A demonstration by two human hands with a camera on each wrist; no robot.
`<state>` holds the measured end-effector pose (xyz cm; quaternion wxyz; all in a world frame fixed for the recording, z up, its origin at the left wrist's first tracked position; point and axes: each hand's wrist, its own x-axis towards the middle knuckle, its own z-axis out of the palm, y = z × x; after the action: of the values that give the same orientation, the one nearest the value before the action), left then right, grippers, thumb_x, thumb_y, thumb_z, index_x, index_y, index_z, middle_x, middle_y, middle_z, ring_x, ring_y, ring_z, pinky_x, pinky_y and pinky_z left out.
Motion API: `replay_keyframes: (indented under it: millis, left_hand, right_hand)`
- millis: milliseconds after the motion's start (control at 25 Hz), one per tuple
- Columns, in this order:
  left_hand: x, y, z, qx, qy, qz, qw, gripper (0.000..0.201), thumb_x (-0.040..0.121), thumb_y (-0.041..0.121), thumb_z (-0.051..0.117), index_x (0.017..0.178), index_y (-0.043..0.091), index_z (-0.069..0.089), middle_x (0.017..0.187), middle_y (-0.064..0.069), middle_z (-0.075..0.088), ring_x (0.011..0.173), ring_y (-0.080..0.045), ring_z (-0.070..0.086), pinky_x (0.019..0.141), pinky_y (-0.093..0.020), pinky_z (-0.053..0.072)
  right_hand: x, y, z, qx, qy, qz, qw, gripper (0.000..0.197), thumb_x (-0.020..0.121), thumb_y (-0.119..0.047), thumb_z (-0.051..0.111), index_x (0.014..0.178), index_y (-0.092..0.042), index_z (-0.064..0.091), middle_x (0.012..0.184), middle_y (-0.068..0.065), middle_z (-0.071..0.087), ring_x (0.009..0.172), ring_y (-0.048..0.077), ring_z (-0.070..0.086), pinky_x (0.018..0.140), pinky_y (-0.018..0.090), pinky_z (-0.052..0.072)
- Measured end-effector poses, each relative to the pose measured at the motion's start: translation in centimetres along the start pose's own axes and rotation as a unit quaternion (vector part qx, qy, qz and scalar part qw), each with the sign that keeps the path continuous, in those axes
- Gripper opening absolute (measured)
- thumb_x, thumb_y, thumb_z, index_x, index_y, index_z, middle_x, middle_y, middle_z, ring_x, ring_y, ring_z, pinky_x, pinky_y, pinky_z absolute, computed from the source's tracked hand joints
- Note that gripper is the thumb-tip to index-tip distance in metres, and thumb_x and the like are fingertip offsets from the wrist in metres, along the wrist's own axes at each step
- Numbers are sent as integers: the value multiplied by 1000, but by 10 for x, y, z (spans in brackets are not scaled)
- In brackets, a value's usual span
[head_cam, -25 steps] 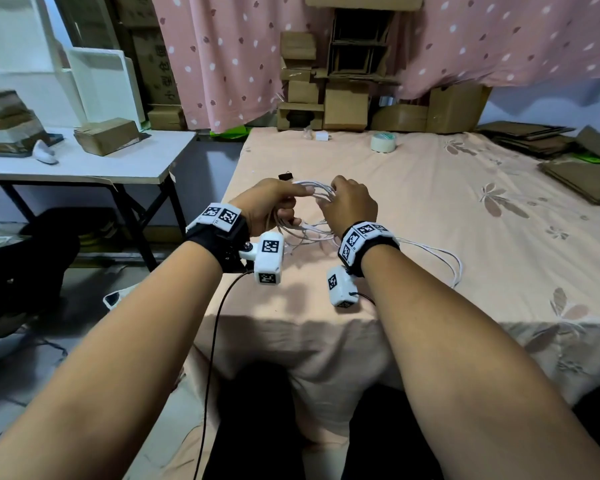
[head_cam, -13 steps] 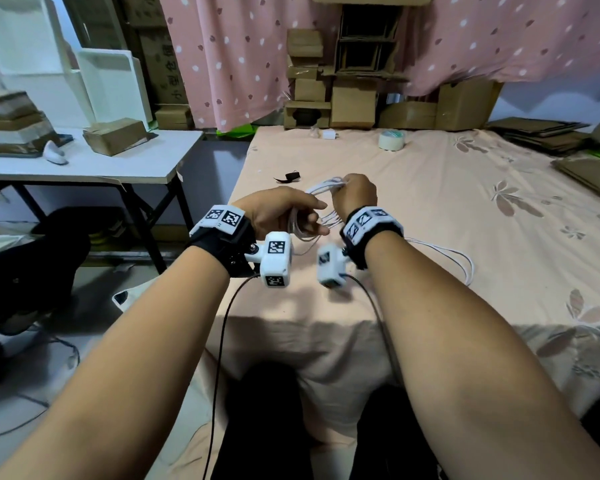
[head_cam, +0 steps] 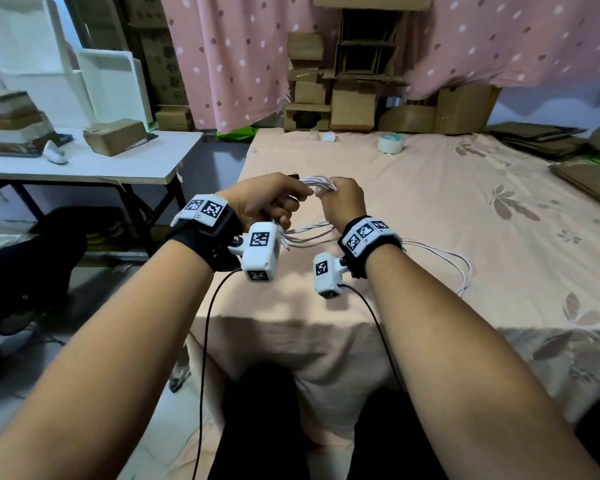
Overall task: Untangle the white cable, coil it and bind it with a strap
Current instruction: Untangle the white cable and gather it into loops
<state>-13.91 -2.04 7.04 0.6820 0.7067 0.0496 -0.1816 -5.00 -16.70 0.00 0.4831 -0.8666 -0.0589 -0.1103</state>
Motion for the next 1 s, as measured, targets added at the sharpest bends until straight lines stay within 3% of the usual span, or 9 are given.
replay_keyframes:
  millis: [120, 200, 280, 360, 480, 640, 840, 920, 1000]
  left_hand:
    - [-3, 7, -11, 79, 111, 45, 990, 34, 92, 9, 58, 66, 19, 40, 49, 5, 24, 42, -13, 18, 42, -21, 23]
    - [-2, 7, -16, 88, 167, 77, 979, 33, 86, 5, 59, 63, 19, 39, 50, 3, 26, 44, -15, 19, 44, -21, 21]
    - [0, 4, -20, 58, 182, 83, 978, 36, 84, 5, 58, 62, 21, 34, 51, 3, 25, 44, -15, 17, 45, -21, 18]
    - [1, 0, -22, 30, 186, 83, 979, 39, 84, 5, 56, 61, 22, 28, 50, 4, 22, 44, -15, 15, 45, -22, 15]
    - [4, -6, -24, 11, 187, 87, 978, 42, 84, 6, 55, 62, 24, 24, 51, 4, 19, 45, -15, 12, 44, -23, 14]
    - [4, -10, -28, 15, 191, 81, 978, 42, 83, 5, 55, 63, 24, 24, 53, 3, 18, 45, -15, 11, 45, -23, 13]
    - [4, -13, -30, 14, 180, 72, 981, 44, 84, 6, 56, 63, 25, 22, 55, 3, 16, 48, -15, 10, 46, -24, 11]
    - [2, -13, -32, 32, 173, 61, 982, 45, 84, 7, 57, 62, 25, 22, 54, 3, 16, 47, -15, 10, 46, -24, 11]
    - [1, -14, -32, 59, 166, 50, 983, 47, 84, 7, 58, 61, 25, 22, 54, 3, 16, 47, -15, 10, 46, -23, 11]
  right_hand:
    - [-7, 3, -8, 152, -151, 73, 974, 18, 89, -31, 72, 84, -14, 74, 64, 2, 59, 47, 13, 37, 46, 24, 24]
    - [-10, 10, -17, 172, -216, 73, 958, 30, 88, -42, 70, 90, -13, 75, 72, 10, 63, 48, 12, 36, 43, 22, 20]
    - [-12, 13, -20, 195, -251, 72, 945, 43, 85, -52, 63, 90, -10, 71, 75, 13, 70, 51, 12, 42, 41, 21, 22]
    - [-13, 14, -20, 265, -233, 85, 932, 39, 79, -46, 57, 80, -8, 67, 68, 13, 68, 54, 17, 48, 46, 24, 29]
    - [-16, 26, -25, 352, -179, 98, 913, 30, 73, -23, 48, 68, -7, 73, 58, 10, 60, 54, 20, 51, 52, 26, 33]
    - [-21, 37, -32, 266, -187, 57, 944, 22, 85, 15, 53, 90, 2, 71, 59, 8, 65, 50, 11, 55, 49, 15, 38]
    - [-16, 39, -28, 222, -184, 33, 957, 24, 85, 19, 60, 96, -1, 68, 60, -10, 70, 56, 5, 57, 59, 15, 45]
    - [-14, 42, -25, 192, -162, 17, 968, 17, 88, 14, 63, 92, -1, 69, 60, -7, 70, 53, 3, 58, 62, 19, 47]
    - [-11, 45, -24, 189, -96, 9, 977, 10, 92, 4, 66, 86, -3, 71, 61, 2, 67, 50, 6, 57, 62, 22, 47]
